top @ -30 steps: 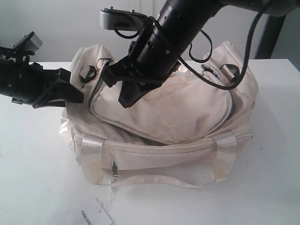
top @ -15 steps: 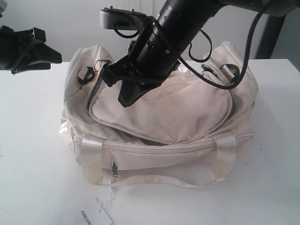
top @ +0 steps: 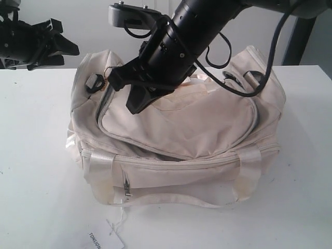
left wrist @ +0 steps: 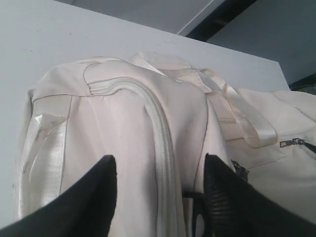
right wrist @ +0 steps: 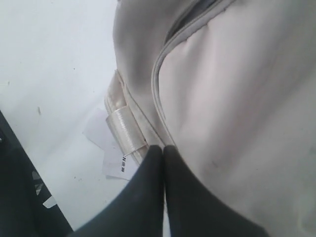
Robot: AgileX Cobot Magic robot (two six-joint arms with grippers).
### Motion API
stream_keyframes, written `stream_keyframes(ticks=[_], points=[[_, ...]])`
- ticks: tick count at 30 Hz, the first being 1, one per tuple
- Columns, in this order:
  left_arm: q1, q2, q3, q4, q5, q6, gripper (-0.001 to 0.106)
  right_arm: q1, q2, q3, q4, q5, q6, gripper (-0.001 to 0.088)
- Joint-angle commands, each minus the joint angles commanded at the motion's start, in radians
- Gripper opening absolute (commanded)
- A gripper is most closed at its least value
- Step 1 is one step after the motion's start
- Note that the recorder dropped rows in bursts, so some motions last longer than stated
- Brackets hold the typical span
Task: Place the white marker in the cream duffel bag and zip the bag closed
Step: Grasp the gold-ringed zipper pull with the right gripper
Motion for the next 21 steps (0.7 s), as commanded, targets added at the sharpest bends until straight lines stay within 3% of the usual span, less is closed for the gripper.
stream_keyframes(ticks=[6, 14, 16, 21], points=[[-0.07, 0.024, 0.0, 0.006, -0.079, 0.048, 0.058, 0.0, 0.0, 0.0, 0.009, -0.015, 0.002, 0.0], [-0.078, 0.059, 0.0, 0.014, -0.118, 0.037, 0.056, 0.0, 0.0, 0.0, 0.011, -0.105, 0.002, 0.0], [-0.078, 0.059, 0.0, 0.014, -0.118, 0.033, 0.05, 0.0, 0.0, 0.0, 0.011, -0.121, 0.002, 0.0], [-0.078, 0.059, 0.002, 0.014, -0.118, 0.033, 0.016, 0.0, 0.01, 0.0, 0.013, -0.148, 0.002, 0.0]])
